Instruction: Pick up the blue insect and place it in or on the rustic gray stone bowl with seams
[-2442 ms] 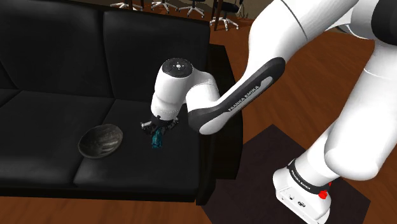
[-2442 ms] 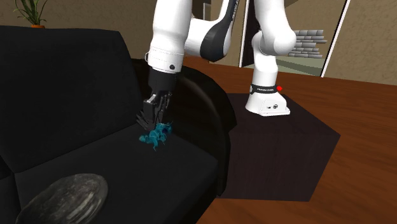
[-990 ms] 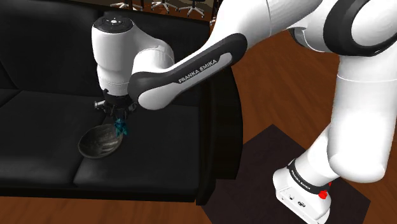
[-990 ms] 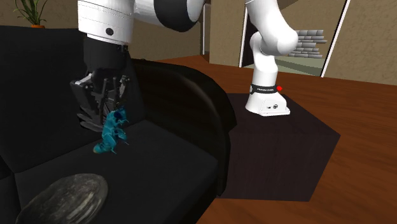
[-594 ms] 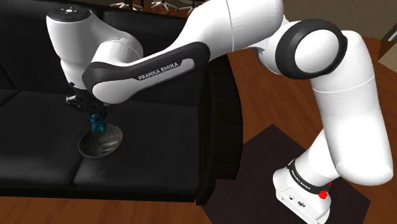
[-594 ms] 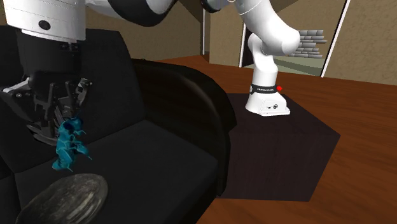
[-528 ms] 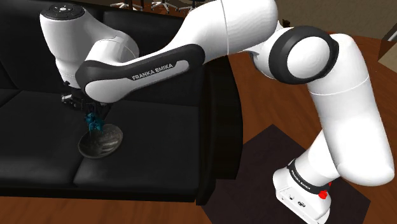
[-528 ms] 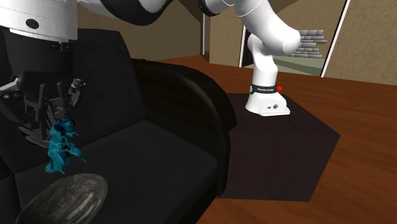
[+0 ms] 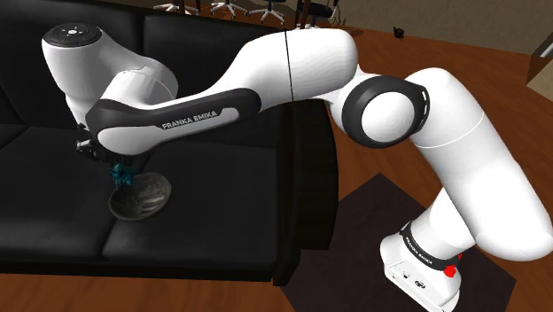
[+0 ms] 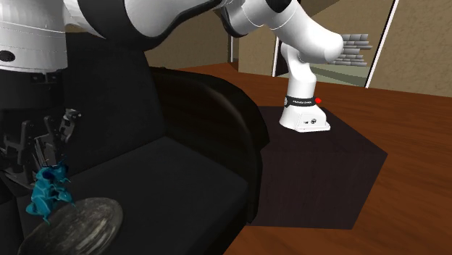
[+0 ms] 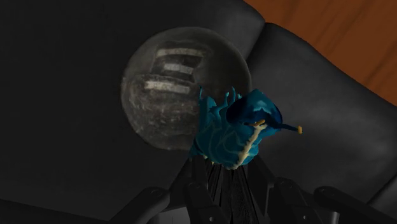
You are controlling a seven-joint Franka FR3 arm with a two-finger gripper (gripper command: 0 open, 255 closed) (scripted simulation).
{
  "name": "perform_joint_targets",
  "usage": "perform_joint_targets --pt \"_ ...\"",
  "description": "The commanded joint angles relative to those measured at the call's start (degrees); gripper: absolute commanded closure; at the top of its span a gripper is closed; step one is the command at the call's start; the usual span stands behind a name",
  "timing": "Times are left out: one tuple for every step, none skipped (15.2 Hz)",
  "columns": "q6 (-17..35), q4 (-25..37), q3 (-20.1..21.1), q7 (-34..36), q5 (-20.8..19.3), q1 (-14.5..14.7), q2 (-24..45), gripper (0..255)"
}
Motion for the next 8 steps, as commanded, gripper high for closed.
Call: perform_joint_targets --pt "1.4 -1.5 -0.1 0.5 -0.3 -0.3 0.0 255" --pt "1.9 -1.7 -0.2 0.6 -0.4 -0.4 0.3 255" --pt "2.4 -2.0 -0.4 0.8 -0.5 -0.4 0.6 255" --pt "3.0 -2.2 -0.5 0.9 -0.7 -0.4 0.9 255" --pt "3.4 -2.4 -0.6 1.1 -0.8 -0.4 1.2 255" --pt "3.9 -2.6 -0.7 1.2 -0.9 -0.4 1.6 255" --pt "4.4 -2.7 -0.8 1.4 -1.1 -0.3 1.9 255" --pt "4.9 -2.8 -0.9 1.5 -1.2 -0.3 2.3 255"
